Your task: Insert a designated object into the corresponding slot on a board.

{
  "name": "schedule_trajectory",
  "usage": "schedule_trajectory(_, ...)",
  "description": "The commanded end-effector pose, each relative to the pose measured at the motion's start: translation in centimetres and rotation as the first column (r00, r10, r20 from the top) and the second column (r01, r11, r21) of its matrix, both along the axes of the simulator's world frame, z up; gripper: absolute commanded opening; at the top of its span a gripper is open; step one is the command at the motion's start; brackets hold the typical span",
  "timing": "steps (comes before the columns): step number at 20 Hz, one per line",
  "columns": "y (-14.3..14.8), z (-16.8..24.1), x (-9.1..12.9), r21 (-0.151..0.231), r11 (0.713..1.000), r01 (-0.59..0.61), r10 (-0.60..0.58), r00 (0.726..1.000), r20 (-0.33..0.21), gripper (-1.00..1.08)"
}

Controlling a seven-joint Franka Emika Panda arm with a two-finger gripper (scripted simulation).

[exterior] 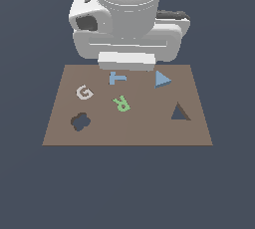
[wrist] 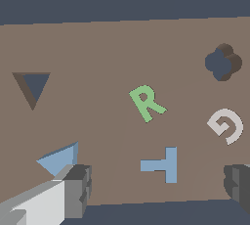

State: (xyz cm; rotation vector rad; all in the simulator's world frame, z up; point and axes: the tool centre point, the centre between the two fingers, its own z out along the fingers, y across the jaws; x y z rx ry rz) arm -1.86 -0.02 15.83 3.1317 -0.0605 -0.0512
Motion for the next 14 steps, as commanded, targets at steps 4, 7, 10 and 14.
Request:
schedule_trajectory(4, 0.1, -0.1, 0.0, 0.0, 1.0, -0.009, 0.009, 1.0, 0.0, 1.0)
schedule_trajectory(7, 0.5, -0.4, 0.0, 0.001, 0.999, -0.035, 0.035, 0.999, 0.001, 1.0)
schedule_trajectory(10, 1.1, -1.0, 0.0, 0.002, 0.997, -0.078, 0.078, 0.997, 0.003, 1.0)
schedule_trajectory(14, 2.4, -2.1, -0.1, 0.005, 0.987, -0.163, 0.163, 0.987, 0.006, 1.0)
